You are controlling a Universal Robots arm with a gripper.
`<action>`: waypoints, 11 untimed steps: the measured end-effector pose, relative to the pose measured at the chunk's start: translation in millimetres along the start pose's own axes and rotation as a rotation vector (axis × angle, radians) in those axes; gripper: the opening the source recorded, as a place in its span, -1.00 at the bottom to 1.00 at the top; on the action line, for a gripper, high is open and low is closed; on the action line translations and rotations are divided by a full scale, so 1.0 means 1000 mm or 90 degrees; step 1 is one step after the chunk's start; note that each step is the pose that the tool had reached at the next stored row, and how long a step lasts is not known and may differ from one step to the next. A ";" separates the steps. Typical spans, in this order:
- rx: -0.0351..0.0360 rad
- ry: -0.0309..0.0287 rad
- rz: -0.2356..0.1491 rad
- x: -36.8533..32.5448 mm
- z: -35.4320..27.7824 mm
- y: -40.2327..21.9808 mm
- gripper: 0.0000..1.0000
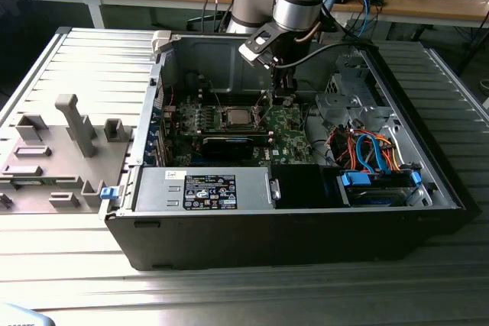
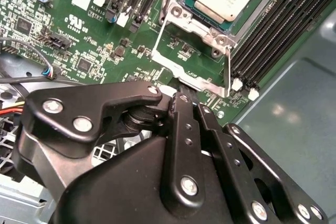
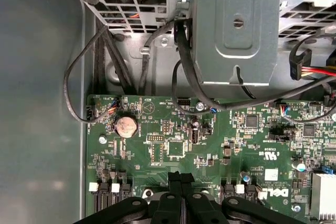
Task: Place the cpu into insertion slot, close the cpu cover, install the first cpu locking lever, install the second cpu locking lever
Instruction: 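Close the cpu cover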
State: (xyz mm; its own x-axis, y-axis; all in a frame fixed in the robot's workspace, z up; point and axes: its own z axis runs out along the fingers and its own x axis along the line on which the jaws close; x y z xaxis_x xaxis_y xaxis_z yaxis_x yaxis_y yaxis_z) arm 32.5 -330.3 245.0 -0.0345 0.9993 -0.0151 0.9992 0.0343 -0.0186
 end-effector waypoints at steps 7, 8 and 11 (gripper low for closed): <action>0.0000 0.0000 0.000 0.0003 0.0003 -0.0081 -0.79; 0.0000 0.0000 0.000 0.0003 0.0004 -0.0091 -0.79; 0.0000 0.0000 0.000 0.0005 0.0006 -0.0128 -0.79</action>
State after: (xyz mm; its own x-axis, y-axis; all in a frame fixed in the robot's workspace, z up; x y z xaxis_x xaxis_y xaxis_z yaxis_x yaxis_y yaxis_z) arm 19.7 -330.3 244.7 -0.0345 0.9993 -0.0150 0.9992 0.0342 -0.0186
